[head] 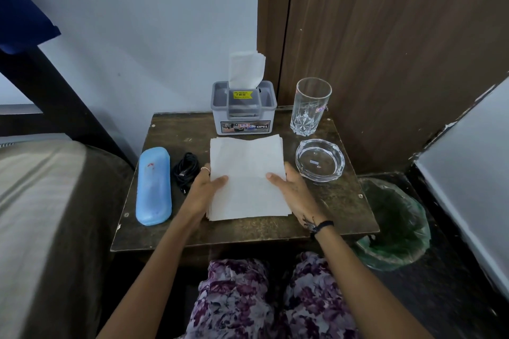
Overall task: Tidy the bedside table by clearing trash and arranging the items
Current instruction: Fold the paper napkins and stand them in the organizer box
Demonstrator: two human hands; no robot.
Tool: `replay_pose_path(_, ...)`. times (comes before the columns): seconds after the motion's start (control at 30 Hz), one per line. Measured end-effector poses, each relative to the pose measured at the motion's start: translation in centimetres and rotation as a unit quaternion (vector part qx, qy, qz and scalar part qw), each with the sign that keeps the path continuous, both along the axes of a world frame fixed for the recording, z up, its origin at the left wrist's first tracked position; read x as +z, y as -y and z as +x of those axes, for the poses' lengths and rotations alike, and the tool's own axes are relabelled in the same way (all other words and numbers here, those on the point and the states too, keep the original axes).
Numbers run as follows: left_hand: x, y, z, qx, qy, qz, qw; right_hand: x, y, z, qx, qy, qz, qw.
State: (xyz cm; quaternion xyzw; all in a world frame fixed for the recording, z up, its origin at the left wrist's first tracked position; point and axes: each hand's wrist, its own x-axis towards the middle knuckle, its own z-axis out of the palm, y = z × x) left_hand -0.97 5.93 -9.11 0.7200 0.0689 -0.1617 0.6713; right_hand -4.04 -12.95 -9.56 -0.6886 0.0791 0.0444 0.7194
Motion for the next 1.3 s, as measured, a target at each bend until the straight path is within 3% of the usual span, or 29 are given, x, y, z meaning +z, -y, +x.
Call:
replay_pose_path(0.17, -0.1, -0.7, -0.2, -0.007, 0.023, -0.049, 0.998, 0.5, 1.0, 0.6, 0.029, -0.039, 0.045, 0.998)
replay_pose_path(0.33, 0.1, -0.9, -1.1, -0.028, 0.096, -0.03, 0.995, 0.4, 1.1, 0.3, 0.015, -0.019, 0.052, 0.998)
replay_pose_path(0.53, -0.7, -0.4, -1.6, 0.041, 0.14, 0.002, 0.989, 0.6, 0.8, 0.7, -0.056, -0.075, 0.12, 0.988)
replay_pose_path(0.63, -0.9, -0.1, -1.6, 0.067, 0.152, 0.023, 0.986, 0.5, 0.9, 0.6, -0.03, -0.079, 0.079, 0.993)
replay_pose_path(0.93, 1.4, -2.5, -0.4, -0.045, 0.032, -0.073, 0.996, 1.1, 0.6, 0.1, -0.001, -0.035, 0.023, 0.999)
replay_pose_path(1.03, 2.5, -2.9, 1.0, -0.163, 0.02, 0.049, 0.985, 2.0, 0.6, 0.2, 0.034, -0.021, -0.028, 0.999)
replay_pose_path(1.1, 2.9, -2.0, 1.3, -0.257, 0.049, 0.186, 0.947, 3.0, 0.6, 0.6, 0.042, -0.001, -0.036, 0.998)
replay_pose_path(1.17, 3.0, -0.8, 1.1, -0.255, 0.104, 0.224, 0.935, 4.1, 0.5, 0.9, 0.016, 0.024, -0.005, 1.0)
replay_pose_path(1.3, 3.2, 1.1, -0.3, -0.048, 0.123, -0.008, 0.991, 4.9, 0.5, 1.2, -0.04, 0.026, 0.068, 0.997)
